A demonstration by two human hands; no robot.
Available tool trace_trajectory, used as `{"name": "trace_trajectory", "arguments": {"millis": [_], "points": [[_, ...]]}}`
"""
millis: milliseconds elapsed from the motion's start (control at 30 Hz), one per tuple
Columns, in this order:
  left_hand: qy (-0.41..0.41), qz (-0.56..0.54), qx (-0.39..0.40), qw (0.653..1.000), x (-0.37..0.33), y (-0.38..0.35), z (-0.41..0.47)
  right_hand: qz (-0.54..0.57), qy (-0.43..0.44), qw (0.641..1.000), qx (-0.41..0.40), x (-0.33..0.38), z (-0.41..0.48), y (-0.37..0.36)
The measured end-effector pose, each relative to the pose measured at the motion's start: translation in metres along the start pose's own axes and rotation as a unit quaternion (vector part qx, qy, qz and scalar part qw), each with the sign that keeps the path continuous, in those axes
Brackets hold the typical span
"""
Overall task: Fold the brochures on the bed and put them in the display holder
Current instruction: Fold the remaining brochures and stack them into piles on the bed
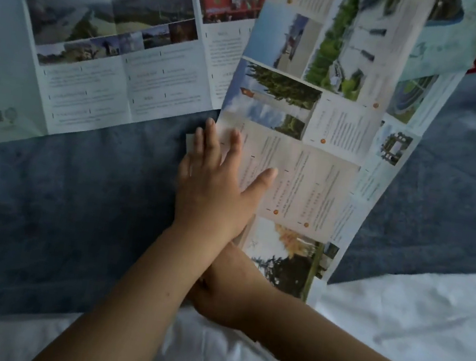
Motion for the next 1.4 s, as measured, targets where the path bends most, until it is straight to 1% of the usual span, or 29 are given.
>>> {"name": "trace_trajectory", "arguments": {"millis": [67,100,167,233,300,400,467,533,667,733,800,867,933,967,1033,1133,1233,1400], "points": [[-0.009,0.035,-0.015,0.999,0.003,0.001,0.010,-0.036,0.016,0.997,0.072,-0.001,0.000,-0.004],[-0.013,0.041,-0.030,0.999,0.005,0.003,0.014,-0.074,0.027,0.993,0.084,-0.002,-0.002,0.001],[-0.024,0.049,-0.056,0.997,0.007,0.006,0.020,-0.179,0.060,0.980,0.058,-0.006,-0.005,0.021],[-0.035,0.050,-0.062,0.996,0.008,0.005,0.024,-0.253,0.053,0.966,0.026,-0.021,-0.009,0.048],[-0.046,0.051,-0.063,0.996,0.010,0.005,0.027,-0.297,0.036,0.954,0.009,-0.038,-0.013,0.077],[-0.076,0.043,-0.080,0.993,0.011,0.010,0.026,-0.337,0.042,0.940,-0.007,-0.053,-0.015,0.111],[-0.084,0.028,-0.074,0.993,0.012,0.010,0.024,-0.358,0.034,0.932,-0.041,-0.056,-0.007,0.130],[-0.084,0.032,-0.056,0.994,0.016,0.009,0.023,-0.377,-0.006,0.924,-0.068,-0.060,0.006,0.149],[-0.128,0.083,-0.041,0.987,0.027,0.018,0.027,-0.397,-0.109,0.908,-0.075,-0.072,0.027,0.159],[-0.154,0.113,-0.062,0.980,0.040,0.031,0.031,-0.390,-0.148,0.906,-0.080,-0.067,0.027,0.141],[-0.163,0.131,-0.107,0.972,0.059,0.051,0.036,-0.365,-0.165,0.913,-0.077,-0.054,0.025,0.110],[-0.125,0.134,-0.132,0.974,0.086,0.065,0.042,-0.341,-0.147,0.927,-0.047,-0.040,0.023,0.071],[-0.052,0.115,-0.145,0.981,0.116,0.073,0.044,-0.336,-0.113,0.935,-0.013,-0.028,0.022,0.031],[-0.025,0.102,-0.157,0.982,0.129,0.075,0.041,-0.341,-0.100,0.935,-0.006,-0.023,0.022,0.015],[0.002,0.084,-0.182,0.980,0.149,0.075,0.029,-0.344,-0.088,0.935,-0.009,-0.015,0.027,-0.007],[0.053,0.058,-0.185,0.980,0.189,0.062,0.003,-0.340,-0.076,0.937,-0.015,-0.007,0.040,-0.015],[0.093,0.055,-0.181,0.977,0.228,0.049,-0.028,-0.357,-0.061,0.932,-0.004,-0.007,0.050,-0.012],[0.198,0.022,-0.204,0.958,0.294,0.054,-0.066,-0.404,-0.048,0.913,0.005,-0.010,0.054,-0.013]]}}
Point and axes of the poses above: each hand's wrist, its own z-axis towards the middle knuckle, its own y-axis out of the back of the hand, x = y × z, the point moved 10 cm from there along z, towards the middle knuckle, and after that the axes turned 1 degree about y, right-handed, at the moved point
